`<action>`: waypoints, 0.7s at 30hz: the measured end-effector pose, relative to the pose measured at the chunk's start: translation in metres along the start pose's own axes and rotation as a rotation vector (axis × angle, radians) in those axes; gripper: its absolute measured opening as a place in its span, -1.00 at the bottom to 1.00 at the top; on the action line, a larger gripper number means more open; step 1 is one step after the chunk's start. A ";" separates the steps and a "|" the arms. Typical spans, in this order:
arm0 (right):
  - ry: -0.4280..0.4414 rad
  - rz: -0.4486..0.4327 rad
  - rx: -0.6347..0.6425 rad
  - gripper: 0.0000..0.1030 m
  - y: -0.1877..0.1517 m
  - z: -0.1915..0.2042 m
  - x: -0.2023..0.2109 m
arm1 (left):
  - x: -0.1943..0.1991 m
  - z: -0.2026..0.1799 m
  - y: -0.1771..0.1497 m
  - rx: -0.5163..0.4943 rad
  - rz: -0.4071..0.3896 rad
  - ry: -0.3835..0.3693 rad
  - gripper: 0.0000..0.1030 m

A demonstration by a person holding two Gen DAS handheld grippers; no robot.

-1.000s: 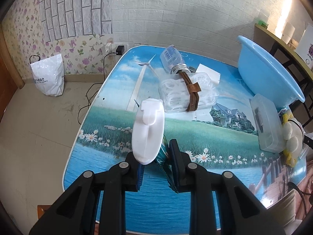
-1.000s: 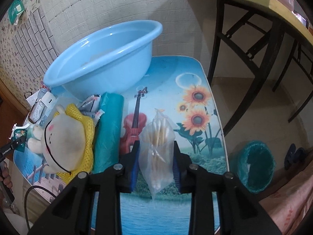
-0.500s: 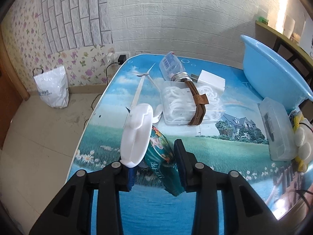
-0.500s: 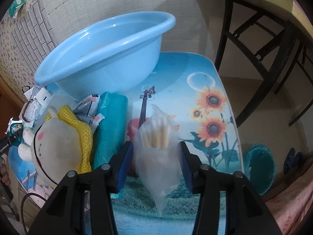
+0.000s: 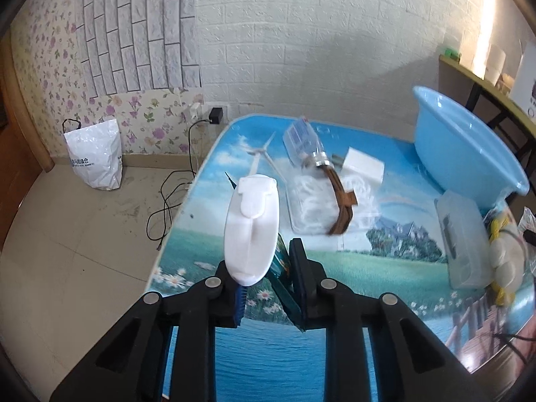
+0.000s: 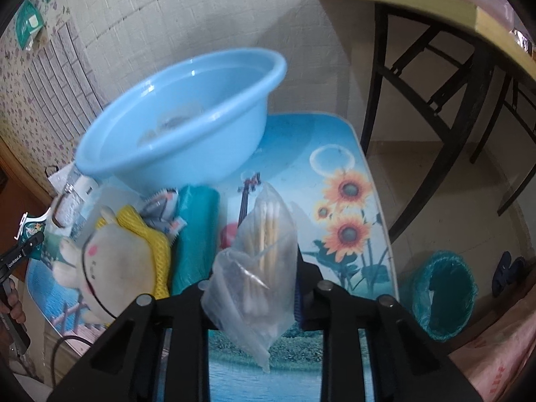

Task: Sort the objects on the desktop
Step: 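Lift and carry the hook with the left tool while the right tool carries the swab bag to the basin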

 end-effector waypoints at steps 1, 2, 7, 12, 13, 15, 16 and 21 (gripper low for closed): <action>0.005 -0.011 0.000 -0.53 0.001 0.000 0.003 | 0.004 0.002 0.002 0.012 -0.007 -0.008 -0.58; 0.008 -0.023 0.002 -0.53 0.003 0.001 0.007 | 0.007 0.004 0.004 0.021 -0.010 -0.017 -0.59; 0.025 -0.048 0.012 -0.56 0.005 0.008 0.018 | 0.024 0.006 0.010 0.039 -0.035 -0.033 -0.59; 0.036 -0.082 0.015 -0.57 0.008 0.013 0.032 | 0.045 0.001 0.018 0.033 -0.075 -0.046 -0.58; 0.039 -0.092 0.017 -0.57 0.010 0.014 0.035 | 0.049 0.000 0.021 0.030 -0.083 -0.050 -0.59; 0.043 -0.107 0.019 -0.57 0.013 0.015 0.041 | 0.056 -0.005 0.025 0.021 -0.098 -0.058 -0.58; 0.045 -0.114 0.019 -0.57 0.015 0.015 0.044 | 0.060 -0.007 0.027 0.017 -0.104 -0.062 -0.59; 0.058 -0.146 0.006 -0.57 0.020 0.016 0.056 | 0.069 -0.018 0.037 0.002 -0.122 -0.086 -0.59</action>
Point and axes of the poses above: each gripper's, at about its wrist camera, not at the fingertips, and x roughly against the way its jaws point, z to its left, y to its top, the point moved 2 cm from there along -x, roughly the way its jaws point, and after that the axes turned 8 degrees about z, right-handed, at the moved point
